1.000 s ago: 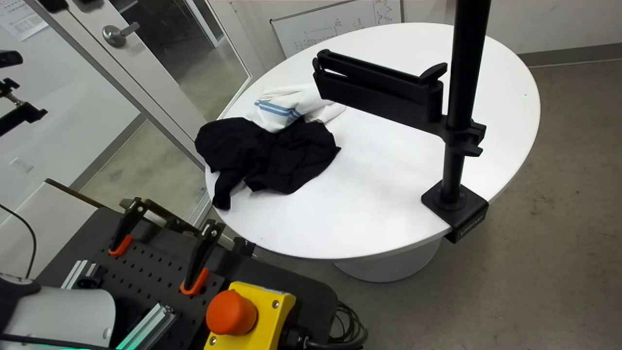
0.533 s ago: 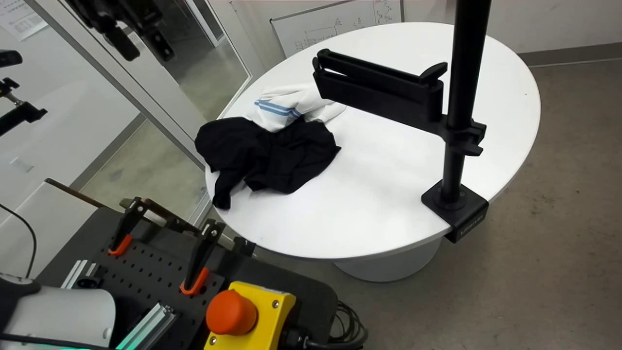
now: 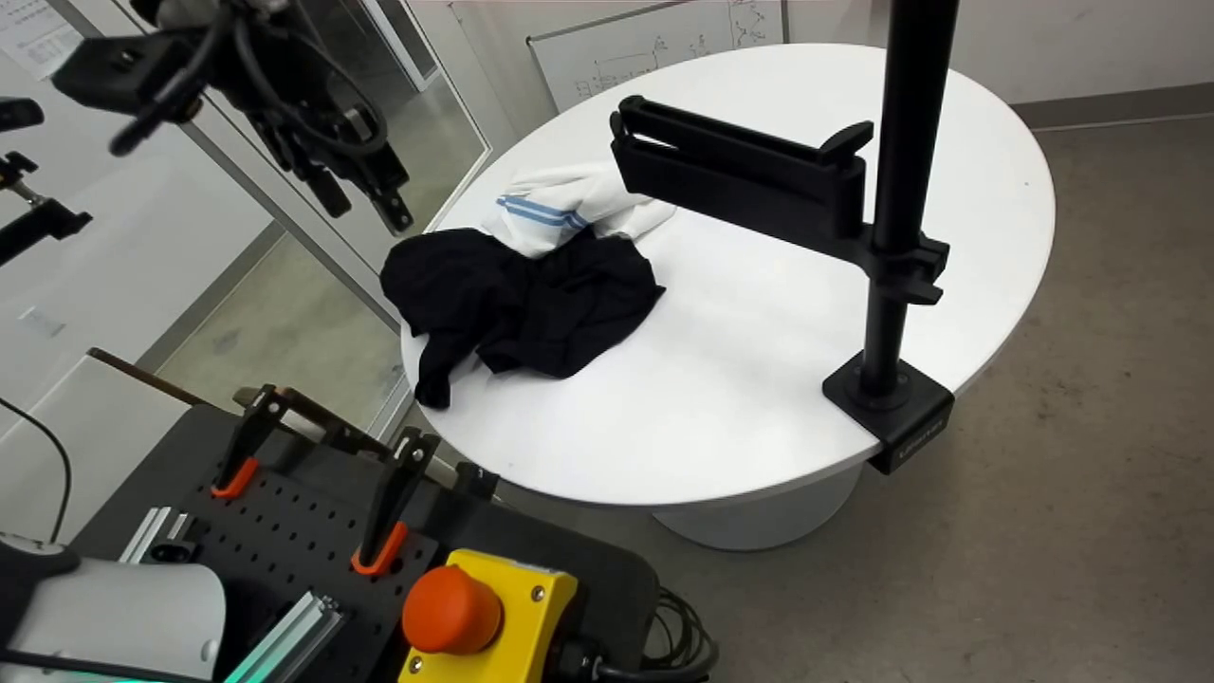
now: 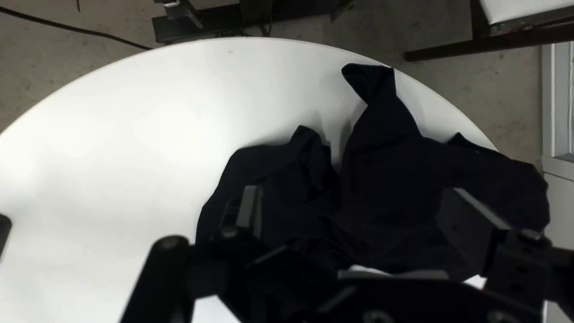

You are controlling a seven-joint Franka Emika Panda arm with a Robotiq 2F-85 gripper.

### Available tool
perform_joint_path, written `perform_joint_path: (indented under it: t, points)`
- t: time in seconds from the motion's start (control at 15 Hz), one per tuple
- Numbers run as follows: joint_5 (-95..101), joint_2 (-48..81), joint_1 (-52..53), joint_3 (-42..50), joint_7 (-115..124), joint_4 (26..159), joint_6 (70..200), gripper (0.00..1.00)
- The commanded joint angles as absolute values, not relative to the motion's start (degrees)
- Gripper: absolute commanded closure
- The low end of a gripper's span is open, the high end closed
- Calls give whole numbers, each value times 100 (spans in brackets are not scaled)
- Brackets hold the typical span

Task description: Put the black t-shirt on the black stand

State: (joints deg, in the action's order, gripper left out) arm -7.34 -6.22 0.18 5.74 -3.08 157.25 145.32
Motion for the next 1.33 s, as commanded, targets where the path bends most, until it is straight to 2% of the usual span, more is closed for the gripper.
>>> perform_joint_path:
  t: [0.0,0.53,1.27]
  points:
    - [-1187,592,69,374,-465,15153,15049,0]
    - [-1172,2415,-51,-80,-104,13846,15441,0]
    - [-1103,3988,-80,-293,8,12438,15497,0]
